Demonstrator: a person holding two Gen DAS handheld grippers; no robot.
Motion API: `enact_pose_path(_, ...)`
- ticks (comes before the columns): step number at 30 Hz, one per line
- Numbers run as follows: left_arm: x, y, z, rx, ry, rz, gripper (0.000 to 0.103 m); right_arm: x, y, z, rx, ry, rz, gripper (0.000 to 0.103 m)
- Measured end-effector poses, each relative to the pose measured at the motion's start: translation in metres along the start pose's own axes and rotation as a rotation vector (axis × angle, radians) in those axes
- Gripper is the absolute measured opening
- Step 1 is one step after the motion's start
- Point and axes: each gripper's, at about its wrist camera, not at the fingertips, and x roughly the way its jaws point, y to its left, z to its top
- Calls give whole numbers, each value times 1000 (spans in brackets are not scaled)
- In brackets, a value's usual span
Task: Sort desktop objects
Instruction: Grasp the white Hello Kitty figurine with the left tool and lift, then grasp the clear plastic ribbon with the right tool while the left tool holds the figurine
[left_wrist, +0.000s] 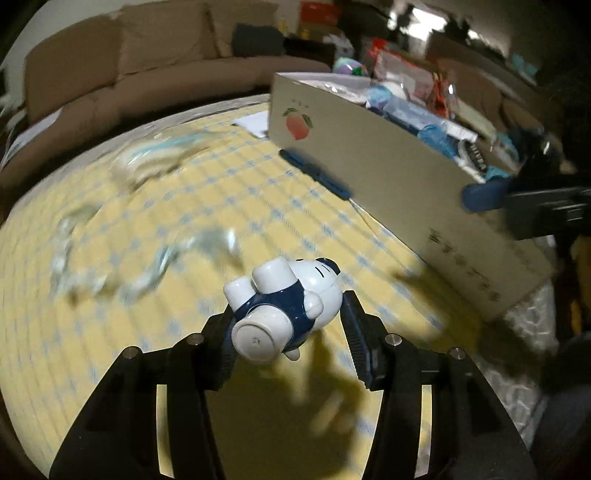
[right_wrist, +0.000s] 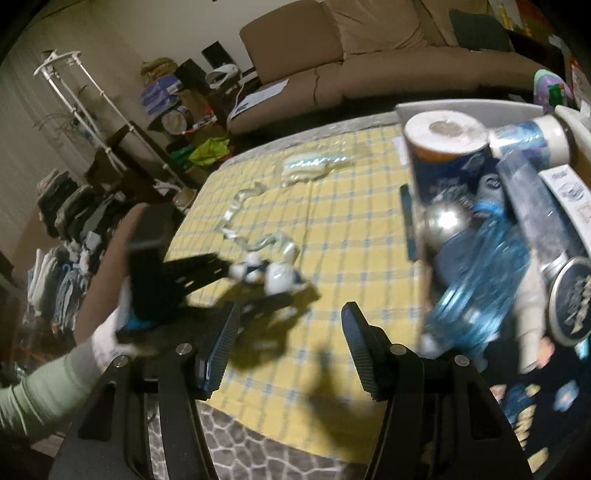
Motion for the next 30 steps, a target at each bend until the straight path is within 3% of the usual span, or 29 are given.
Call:
enact_pose_path(6, -53, 19, -47, -119, -41, 14, 48, 36, 25, -21, 25, 40, 23, 60)
enact_pose_path(12, -77, 61, -75, -206, -62, 67, 48, 82, 44, -20, -10, 64, -34, 60)
enact_pose_path(16, -84, 88, -88, -278, -98, 61, 48, 112, 60, 1, -63, 52, -79, 60)
enact_pose_path(20, -90, 112, -89, -351, -135, 33, 48, 149, 92, 38, -200, 55, -120, 60)
enact_pose_path(24, -100, 125, -86, -396, -186, 27, 48, 196, 116, 65, -299, 88, -118, 59)
enact_pose_path(26, -103, 129, -89, -406, -192, 26, 48, 224, 117, 72, -304, 125, -124, 49)
enact_pose_path(30, -103, 135, -90, -418, -190, 21, 48, 254, 122, 78, -334, 143, -139, 47)
